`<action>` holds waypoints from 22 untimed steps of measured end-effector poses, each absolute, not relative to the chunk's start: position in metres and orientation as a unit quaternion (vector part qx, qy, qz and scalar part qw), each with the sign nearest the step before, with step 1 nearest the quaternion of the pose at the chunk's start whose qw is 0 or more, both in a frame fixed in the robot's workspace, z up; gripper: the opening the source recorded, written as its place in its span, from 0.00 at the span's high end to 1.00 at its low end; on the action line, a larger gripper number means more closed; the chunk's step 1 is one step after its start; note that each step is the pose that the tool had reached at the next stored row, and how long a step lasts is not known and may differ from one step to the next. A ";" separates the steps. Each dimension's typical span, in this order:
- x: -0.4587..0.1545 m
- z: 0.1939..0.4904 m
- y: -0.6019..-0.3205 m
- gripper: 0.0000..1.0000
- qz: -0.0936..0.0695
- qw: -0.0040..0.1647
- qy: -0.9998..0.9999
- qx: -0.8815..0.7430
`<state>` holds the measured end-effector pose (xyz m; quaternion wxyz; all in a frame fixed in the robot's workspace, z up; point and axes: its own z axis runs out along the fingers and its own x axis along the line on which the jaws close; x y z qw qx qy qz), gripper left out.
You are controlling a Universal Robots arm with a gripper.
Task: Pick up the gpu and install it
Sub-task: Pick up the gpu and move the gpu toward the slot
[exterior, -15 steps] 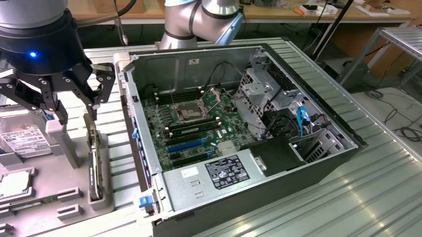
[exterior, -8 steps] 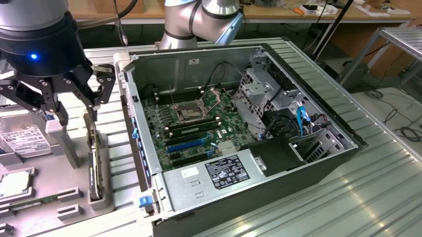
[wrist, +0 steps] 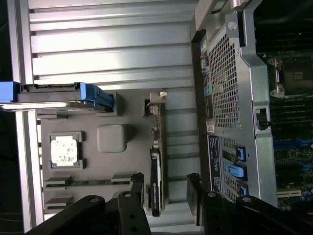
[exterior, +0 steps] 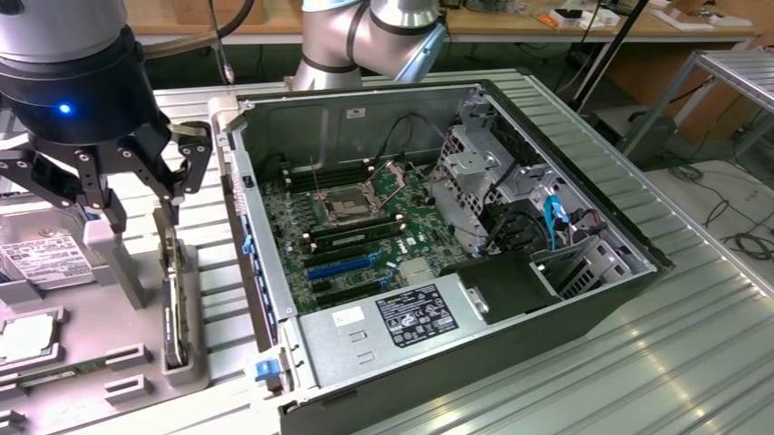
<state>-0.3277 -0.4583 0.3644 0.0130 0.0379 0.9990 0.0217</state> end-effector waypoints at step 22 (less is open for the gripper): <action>-0.328 0.357 -0.458 0.52 0.022 0.013 0.999 0.038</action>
